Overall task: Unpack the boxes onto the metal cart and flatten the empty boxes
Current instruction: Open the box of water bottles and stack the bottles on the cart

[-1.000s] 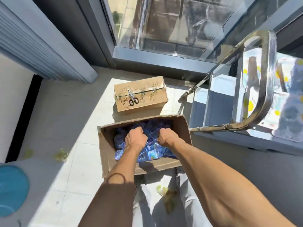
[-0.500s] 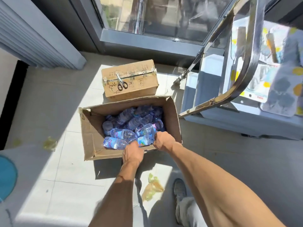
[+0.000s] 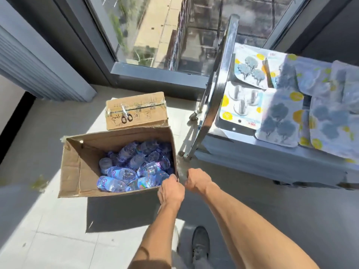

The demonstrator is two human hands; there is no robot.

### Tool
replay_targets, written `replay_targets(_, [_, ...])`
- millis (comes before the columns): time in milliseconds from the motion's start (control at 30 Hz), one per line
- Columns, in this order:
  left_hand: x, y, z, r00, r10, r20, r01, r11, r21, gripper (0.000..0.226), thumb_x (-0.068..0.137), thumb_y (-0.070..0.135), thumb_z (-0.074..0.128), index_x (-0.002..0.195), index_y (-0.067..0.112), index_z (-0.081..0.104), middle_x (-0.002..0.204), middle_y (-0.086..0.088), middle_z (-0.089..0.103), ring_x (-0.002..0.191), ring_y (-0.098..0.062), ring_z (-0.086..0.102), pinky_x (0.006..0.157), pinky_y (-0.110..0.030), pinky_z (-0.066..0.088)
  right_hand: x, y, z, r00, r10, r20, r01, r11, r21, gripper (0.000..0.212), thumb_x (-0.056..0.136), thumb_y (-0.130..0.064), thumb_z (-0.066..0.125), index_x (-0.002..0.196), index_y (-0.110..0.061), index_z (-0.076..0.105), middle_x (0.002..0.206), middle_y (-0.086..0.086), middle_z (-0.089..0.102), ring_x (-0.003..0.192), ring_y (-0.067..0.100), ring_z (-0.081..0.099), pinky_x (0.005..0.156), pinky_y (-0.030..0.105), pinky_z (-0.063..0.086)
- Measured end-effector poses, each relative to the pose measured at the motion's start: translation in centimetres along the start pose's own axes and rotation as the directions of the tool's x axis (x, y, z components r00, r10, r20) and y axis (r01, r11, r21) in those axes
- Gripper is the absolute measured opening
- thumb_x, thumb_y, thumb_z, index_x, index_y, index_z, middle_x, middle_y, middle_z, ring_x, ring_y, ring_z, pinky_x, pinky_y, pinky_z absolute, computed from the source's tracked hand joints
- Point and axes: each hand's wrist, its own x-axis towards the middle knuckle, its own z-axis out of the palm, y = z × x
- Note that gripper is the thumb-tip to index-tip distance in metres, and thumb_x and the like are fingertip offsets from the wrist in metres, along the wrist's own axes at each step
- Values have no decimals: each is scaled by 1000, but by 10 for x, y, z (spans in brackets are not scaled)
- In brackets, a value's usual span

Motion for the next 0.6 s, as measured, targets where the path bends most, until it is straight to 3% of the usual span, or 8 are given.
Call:
replay_targets(200, [-12,-17,32,987,-161,14,159,984,82,31,88,16,47,116,15,58,121,-10,63,113,-30,59,90,-32,45,2,31,28,999,34,-19,-33,997,75,29,89,-20,52,113,-6,61,118,16,63,108,36,61,87,35,49])
replay_targets(367, [-2,-36,33,977,-210,-39,211,977,25,33,88,15,47,119,16,58,122,-10,62,114,-31,58,92,-33,44,15,0,44,983,-70,-167,89,990,108,23,87,-14,50,106,-8,59,108,18,65,99,39,62,82,37,50])
replay_targets(500, [23,-48,26,980,-177,-92,177,984,-15,19,93,17,44,100,13,62,110,-14,66,103,-33,62,81,-33,46,34,-29,58,975,-127,-181,141,987,71,24,87,-17,52,108,-6,58,110,18,63,102,38,61,82,38,49])
replay_targets(600, [48,-53,18,974,-123,-192,139,988,68,20,93,17,43,87,13,62,97,-11,69,94,-32,64,69,-31,42,60,-48,61,954,-216,-207,213,976,-37,31,91,-25,54,115,-7,54,115,17,58,105,37,59,87,41,46])
